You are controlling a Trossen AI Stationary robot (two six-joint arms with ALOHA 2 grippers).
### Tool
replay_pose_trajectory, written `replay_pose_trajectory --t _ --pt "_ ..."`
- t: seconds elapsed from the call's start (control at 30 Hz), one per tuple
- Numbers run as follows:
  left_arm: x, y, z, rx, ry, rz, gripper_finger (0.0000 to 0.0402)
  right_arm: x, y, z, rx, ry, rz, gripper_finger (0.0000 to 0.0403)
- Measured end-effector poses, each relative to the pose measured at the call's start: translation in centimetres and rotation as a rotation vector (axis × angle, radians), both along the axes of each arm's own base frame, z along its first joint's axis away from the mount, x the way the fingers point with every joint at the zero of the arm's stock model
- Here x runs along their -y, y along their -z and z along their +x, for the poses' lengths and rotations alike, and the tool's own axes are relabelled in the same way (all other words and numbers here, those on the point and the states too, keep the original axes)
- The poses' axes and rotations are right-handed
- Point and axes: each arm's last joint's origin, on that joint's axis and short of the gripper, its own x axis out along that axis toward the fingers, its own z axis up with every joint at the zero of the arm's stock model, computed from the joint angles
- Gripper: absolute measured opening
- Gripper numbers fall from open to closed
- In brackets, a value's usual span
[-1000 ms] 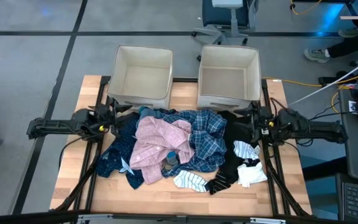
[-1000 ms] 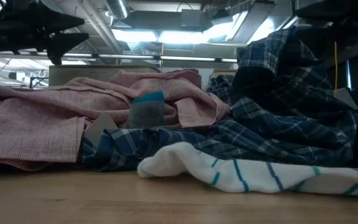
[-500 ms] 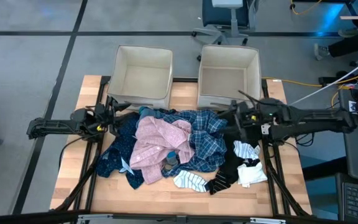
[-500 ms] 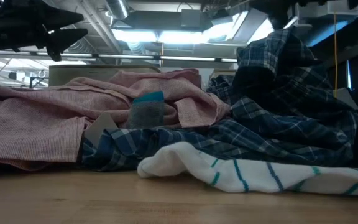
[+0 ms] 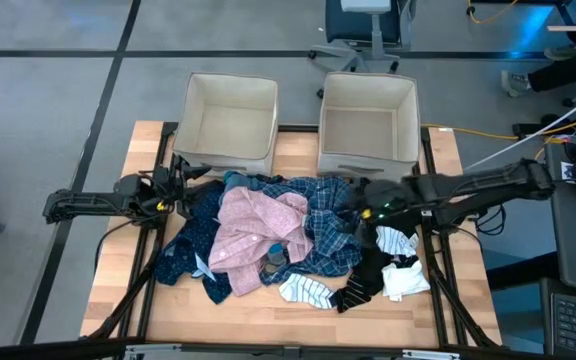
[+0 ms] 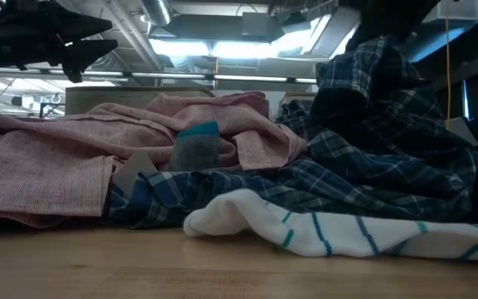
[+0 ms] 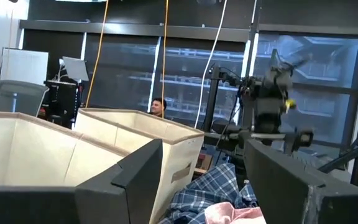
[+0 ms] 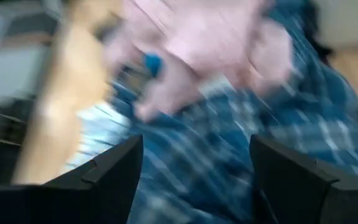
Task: Sort clothes
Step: Put the blue pants into the right laundry organizer
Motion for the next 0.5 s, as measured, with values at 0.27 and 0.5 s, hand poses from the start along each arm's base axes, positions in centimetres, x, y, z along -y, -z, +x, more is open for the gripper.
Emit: replay_pose_trajectory --t 0.27,0.5 --pt "0.0 -0.1 0.0 0.005 -0.007 0.018 0.0217 -0.9 4.9 3.1 -0.172 -0.091 -0.189 0.0296" --pt "0.0 -0.2 -0.1 0.012 -0.019 0.021 0.0217 -0.5 8.9 5.2 -0.291 -0.078 -0.369 0.0296"
